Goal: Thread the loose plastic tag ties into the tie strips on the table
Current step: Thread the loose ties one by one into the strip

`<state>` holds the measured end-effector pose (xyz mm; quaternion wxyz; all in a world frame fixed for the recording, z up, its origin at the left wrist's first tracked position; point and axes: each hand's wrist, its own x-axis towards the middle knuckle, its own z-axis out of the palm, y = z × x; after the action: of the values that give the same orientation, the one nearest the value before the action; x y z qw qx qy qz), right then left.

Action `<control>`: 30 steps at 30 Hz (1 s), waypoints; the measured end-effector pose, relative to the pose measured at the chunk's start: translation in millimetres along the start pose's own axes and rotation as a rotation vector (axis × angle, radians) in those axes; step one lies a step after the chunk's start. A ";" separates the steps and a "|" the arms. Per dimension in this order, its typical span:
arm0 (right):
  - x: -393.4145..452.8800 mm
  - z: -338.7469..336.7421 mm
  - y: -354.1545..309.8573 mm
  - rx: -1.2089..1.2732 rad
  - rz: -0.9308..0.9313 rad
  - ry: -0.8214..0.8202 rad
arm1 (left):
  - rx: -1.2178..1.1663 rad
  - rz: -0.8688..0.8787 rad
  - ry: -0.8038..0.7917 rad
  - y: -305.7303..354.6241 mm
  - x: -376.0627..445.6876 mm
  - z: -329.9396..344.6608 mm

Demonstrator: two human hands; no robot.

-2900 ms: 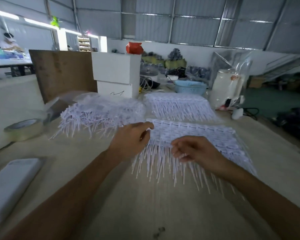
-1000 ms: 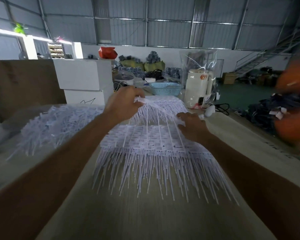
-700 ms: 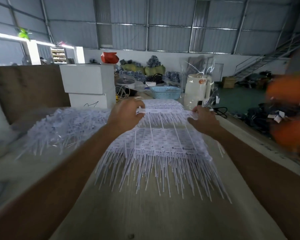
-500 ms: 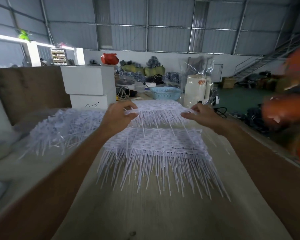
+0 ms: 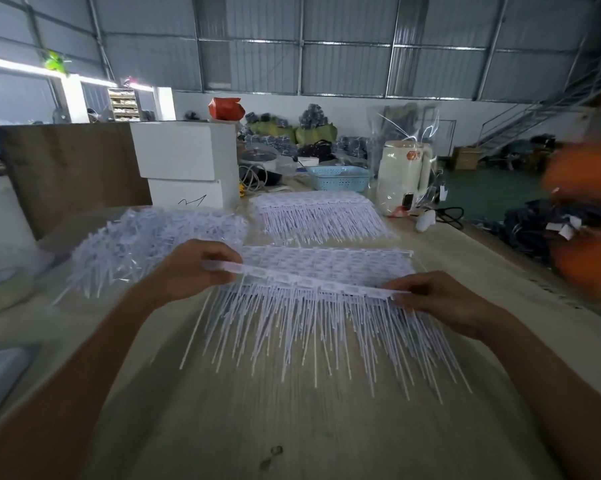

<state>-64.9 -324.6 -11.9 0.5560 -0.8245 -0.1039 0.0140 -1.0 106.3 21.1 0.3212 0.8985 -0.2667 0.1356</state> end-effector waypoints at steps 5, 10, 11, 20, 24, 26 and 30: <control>-1.9 10.8 -0.2 0.214 0.003 0.105 | -0.109 -0.102 -0.112 9.7 -1.5 -7.6; -6.3 33.0 -4.7 0.278 -0.009 -0.026 | 0.340 -0.098 0.122 37.4 9.7 13.9; -6.8 36.5 -5.7 0.325 0.005 -0.044 | 0.340 -0.048 0.124 48.8 10.4 25.4; -16.9 69.4 -12.8 0.446 0.078 -0.025 | 0.181 0.235 -0.051 114.3 -3.6 121.7; -19.8 72.1 -19.3 0.440 0.166 -0.074 | 0.323 0.302 0.051 112.0 -14.0 130.5; -21.7 73.8 -22.1 0.403 0.172 -0.085 | 0.341 0.325 0.081 111.5 -17.2 130.3; -25.5 73.1 -27.6 0.132 -0.027 -0.016 | 0.317 0.342 0.119 111.4 -21.8 130.7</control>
<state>-104.3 -252.6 -16.7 0.6084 -0.7845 -0.1182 0.0201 -72.6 -42.5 -30.6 0.1635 0.8699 -0.3708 0.2811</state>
